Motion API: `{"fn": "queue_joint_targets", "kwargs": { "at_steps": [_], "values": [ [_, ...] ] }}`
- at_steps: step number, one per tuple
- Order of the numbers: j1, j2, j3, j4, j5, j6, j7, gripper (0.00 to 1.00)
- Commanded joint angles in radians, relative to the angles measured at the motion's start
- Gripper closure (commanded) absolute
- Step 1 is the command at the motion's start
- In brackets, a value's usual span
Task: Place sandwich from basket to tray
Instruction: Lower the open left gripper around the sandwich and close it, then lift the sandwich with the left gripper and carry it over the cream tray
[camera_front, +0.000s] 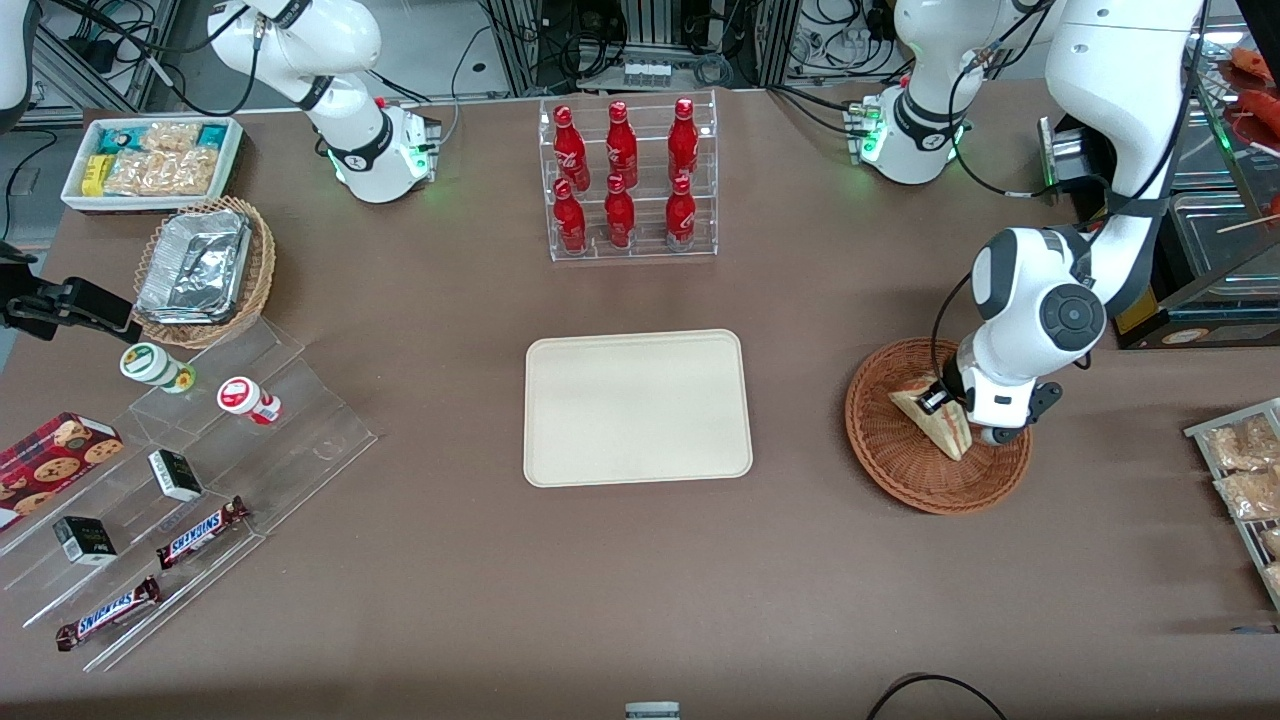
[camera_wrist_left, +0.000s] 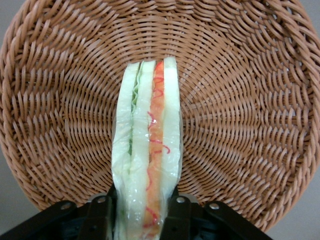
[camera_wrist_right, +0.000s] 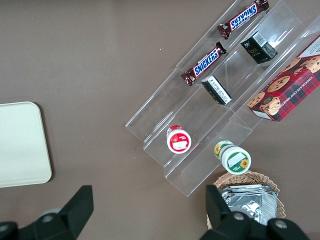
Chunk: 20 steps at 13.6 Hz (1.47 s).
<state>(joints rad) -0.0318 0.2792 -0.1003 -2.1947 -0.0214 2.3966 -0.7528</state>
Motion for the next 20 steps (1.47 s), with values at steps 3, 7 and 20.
{"fn": "queue_joint_targets", "kwargs": {
  "at_steps": [3,7,20],
  "values": [
    [-0.013,-0.034,-0.005,0.136,-0.006,-0.233,-0.005,1.00],
    [-0.022,-0.020,-0.065,0.314,0.001,-0.461,-0.002,1.00],
    [-0.400,0.228,-0.076,0.608,0.000,-0.456,-0.013,1.00]
  ]
}}
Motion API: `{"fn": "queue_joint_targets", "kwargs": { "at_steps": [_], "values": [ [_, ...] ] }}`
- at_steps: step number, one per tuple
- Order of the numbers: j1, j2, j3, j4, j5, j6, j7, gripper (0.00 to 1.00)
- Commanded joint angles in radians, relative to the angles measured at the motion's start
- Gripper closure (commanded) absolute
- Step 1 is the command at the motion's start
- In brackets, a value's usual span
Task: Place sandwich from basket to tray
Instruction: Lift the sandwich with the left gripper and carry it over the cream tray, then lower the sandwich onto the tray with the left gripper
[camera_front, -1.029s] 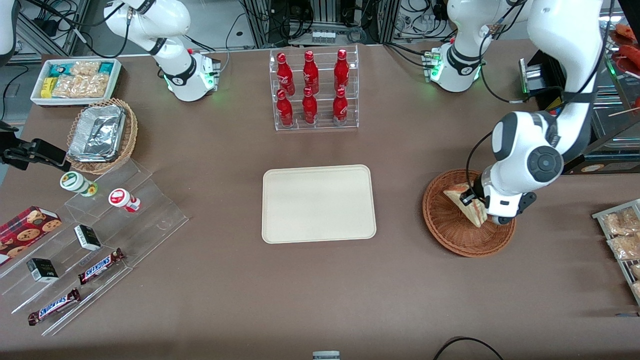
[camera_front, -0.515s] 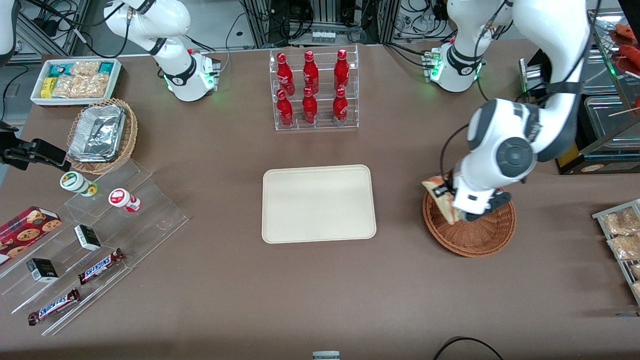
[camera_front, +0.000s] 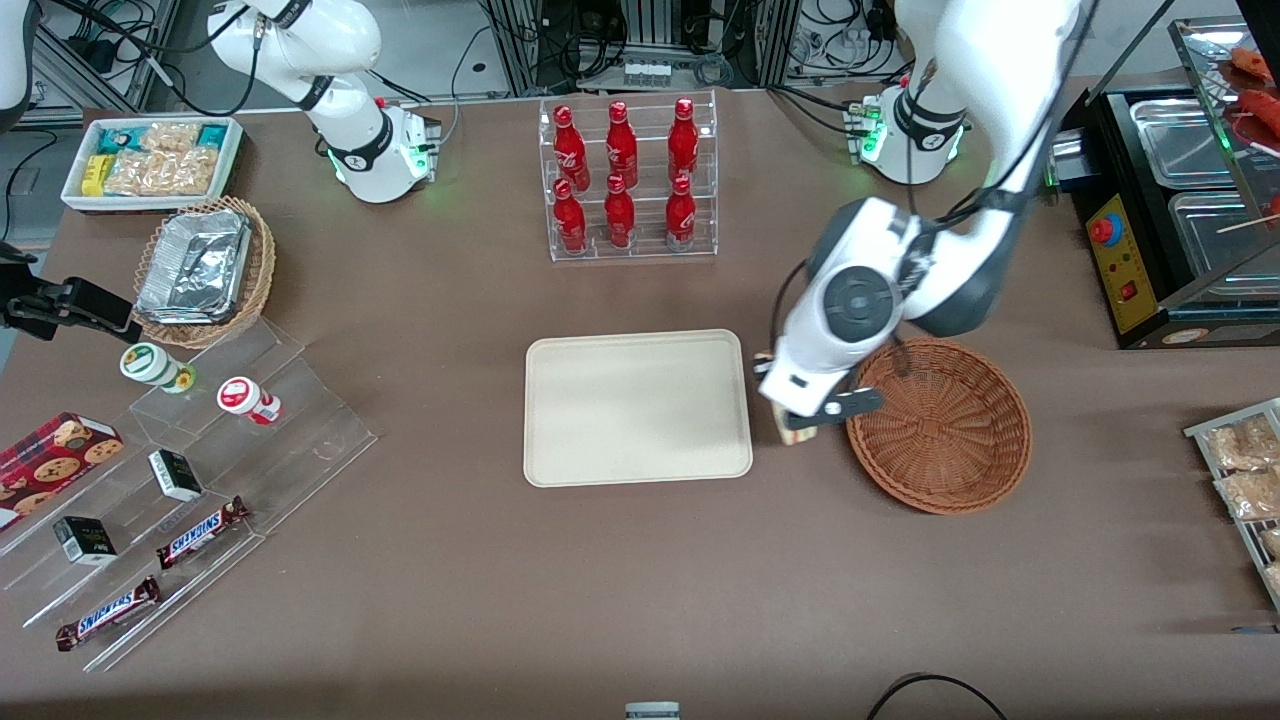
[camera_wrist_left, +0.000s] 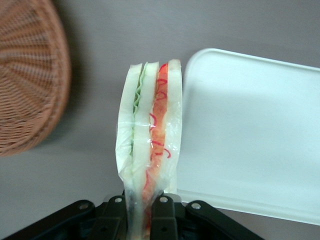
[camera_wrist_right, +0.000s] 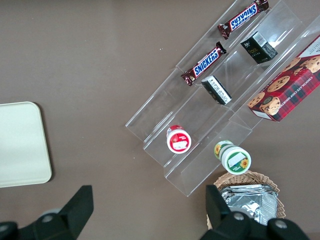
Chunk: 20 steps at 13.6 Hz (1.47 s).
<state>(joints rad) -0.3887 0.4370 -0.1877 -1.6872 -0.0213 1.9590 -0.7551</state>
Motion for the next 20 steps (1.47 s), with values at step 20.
{"fn": "queue_joint_targets", "kwargs": {
  "at_steps": [20],
  "values": [
    [-0.299,0.476,0.013,0.566,0.069,-0.028,-0.236,1.00]
  ]
}}
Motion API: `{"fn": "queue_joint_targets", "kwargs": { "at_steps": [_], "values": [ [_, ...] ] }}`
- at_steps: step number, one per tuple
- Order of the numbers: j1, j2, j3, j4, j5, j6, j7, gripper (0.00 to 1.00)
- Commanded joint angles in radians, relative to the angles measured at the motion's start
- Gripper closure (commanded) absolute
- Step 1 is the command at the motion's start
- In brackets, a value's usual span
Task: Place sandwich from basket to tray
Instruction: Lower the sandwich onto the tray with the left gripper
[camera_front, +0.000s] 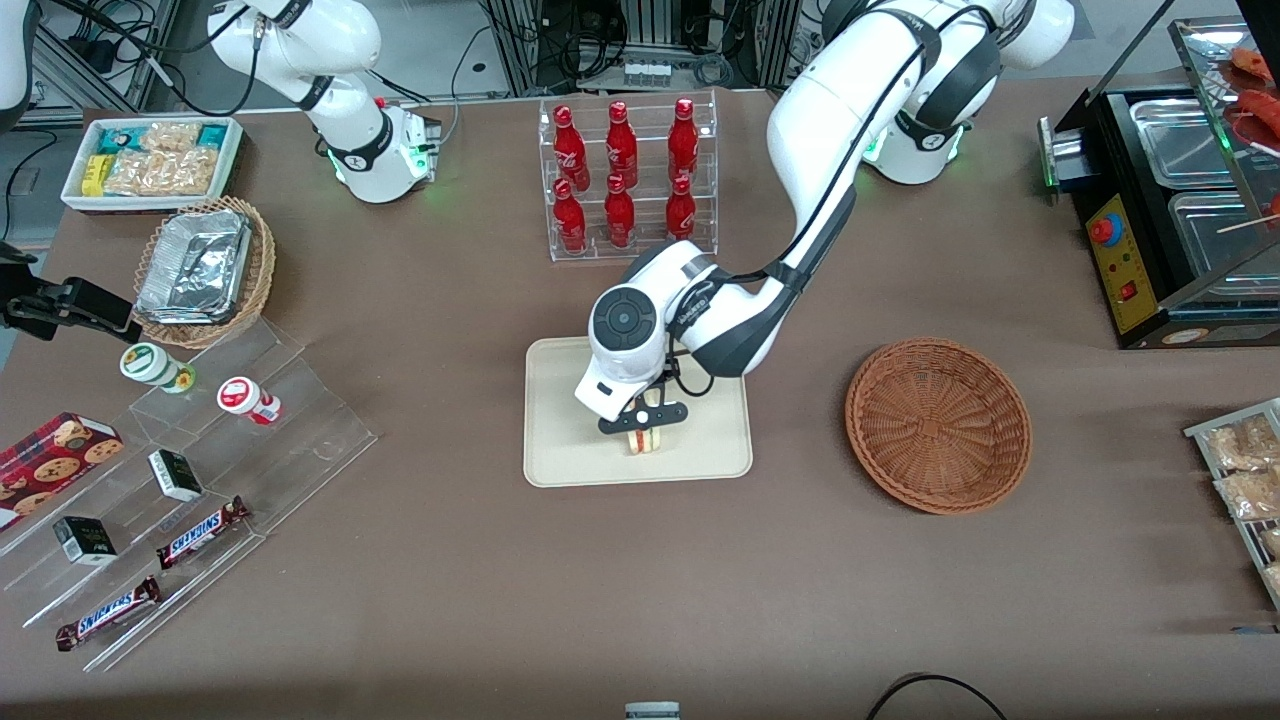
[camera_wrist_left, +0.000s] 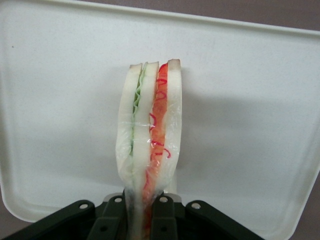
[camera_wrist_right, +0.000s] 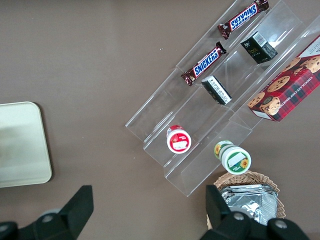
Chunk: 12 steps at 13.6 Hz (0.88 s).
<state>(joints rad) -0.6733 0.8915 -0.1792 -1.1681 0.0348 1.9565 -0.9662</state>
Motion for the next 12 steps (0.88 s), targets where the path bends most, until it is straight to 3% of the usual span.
{"fn": "queue_joint_targets", "kwargs": {
  "at_steps": [1,7,8,9,10,11,12],
  "values": [
    [-0.014,0.023,0.003,0.045,0.008,-0.025,-0.028,1.00],
    [-0.014,0.044,0.003,0.044,-0.016,-0.016,-0.049,1.00],
    [-0.015,0.049,0.003,0.042,-0.016,-0.013,-0.049,0.89],
    [-0.015,0.052,0.003,0.042,-0.016,-0.011,-0.051,0.69],
    [-0.014,0.050,0.003,0.044,-0.019,-0.013,-0.052,0.38],
    [-0.012,0.049,0.001,0.044,-0.019,-0.014,-0.051,0.00],
    [-0.012,0.047,0.001,0.045,-0.019,-0.014,-0.051,0.00]
  ]
}}
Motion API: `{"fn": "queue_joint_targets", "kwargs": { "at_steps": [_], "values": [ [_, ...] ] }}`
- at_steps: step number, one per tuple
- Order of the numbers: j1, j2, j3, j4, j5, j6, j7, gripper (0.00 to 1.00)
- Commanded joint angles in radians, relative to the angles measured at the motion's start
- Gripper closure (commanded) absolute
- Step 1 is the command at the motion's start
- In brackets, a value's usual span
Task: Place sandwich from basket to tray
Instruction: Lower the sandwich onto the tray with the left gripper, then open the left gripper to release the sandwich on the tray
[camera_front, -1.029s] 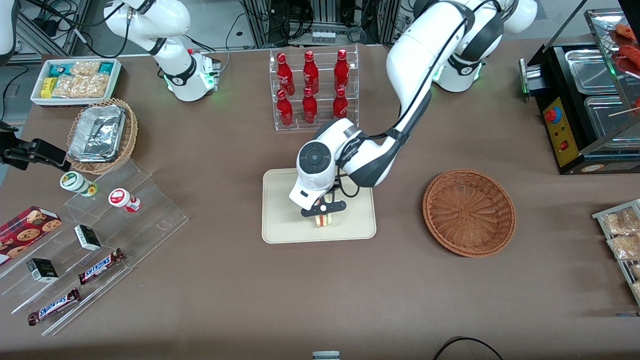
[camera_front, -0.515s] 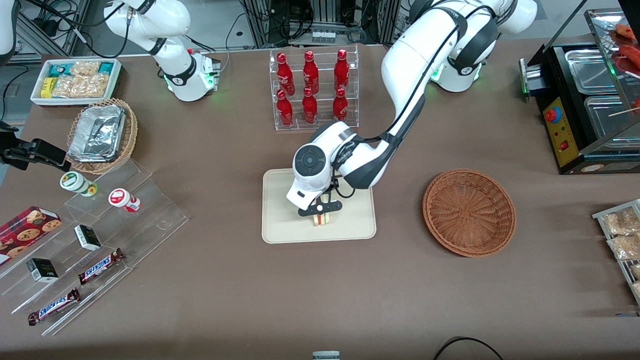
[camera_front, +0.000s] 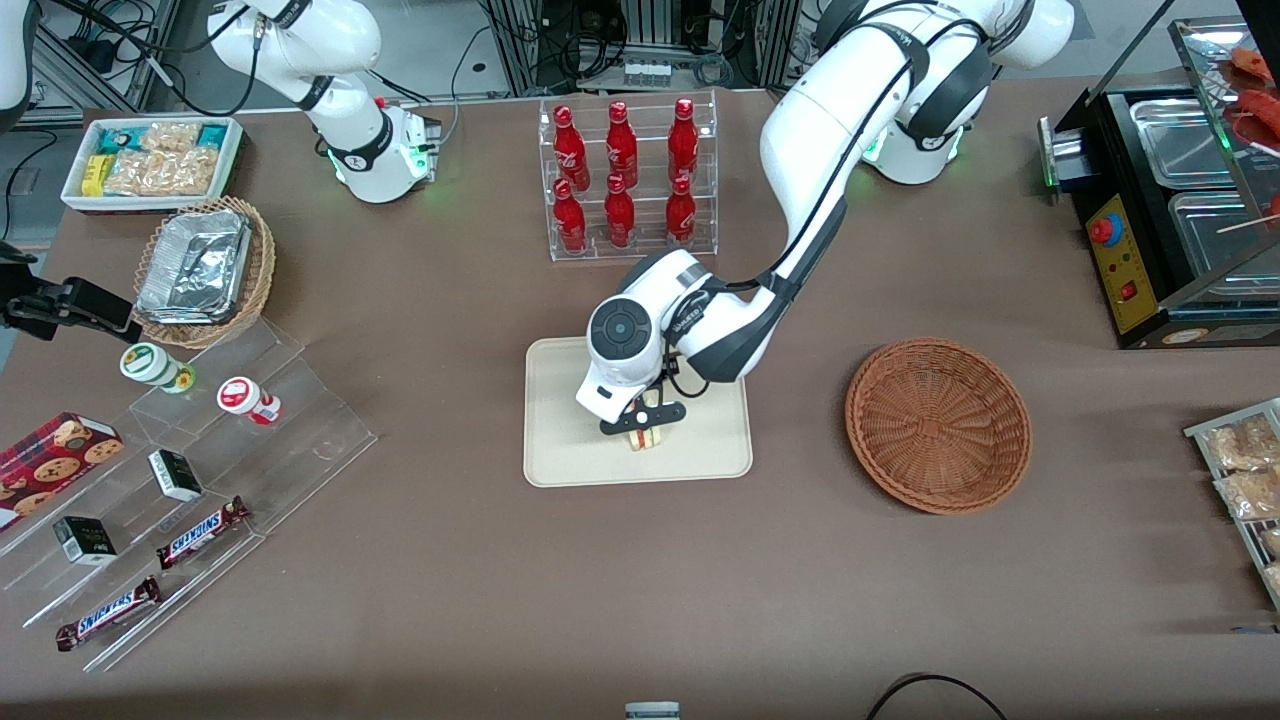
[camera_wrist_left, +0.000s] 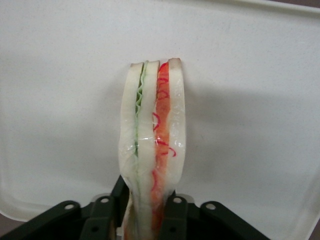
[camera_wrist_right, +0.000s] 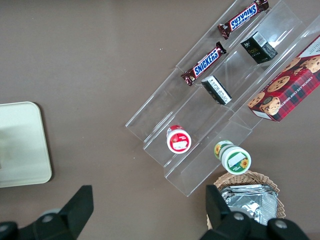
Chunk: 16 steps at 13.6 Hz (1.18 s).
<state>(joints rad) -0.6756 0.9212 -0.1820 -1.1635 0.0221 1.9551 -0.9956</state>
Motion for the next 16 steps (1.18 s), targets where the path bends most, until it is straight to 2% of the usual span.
{"fn": "queue_joint_targets", "kwargs": {
  "at_steps": [1,4,11,16],
  "values": [
    [-0.009,0.016,0.004,0.041,-0.010,-0.013,-0.021,0.00],
    [0.004,-0.005,0.010,0.044,-0.092,-0.025,-0.021,0.00],
    [0.024,-0.122,0.016,0.042,-0.090,-0.130,-0.014,0.00],
    [0.151,-0.266,0.016,0.030,-0.083,-0.307,0.086,0.00]
  ]
}}
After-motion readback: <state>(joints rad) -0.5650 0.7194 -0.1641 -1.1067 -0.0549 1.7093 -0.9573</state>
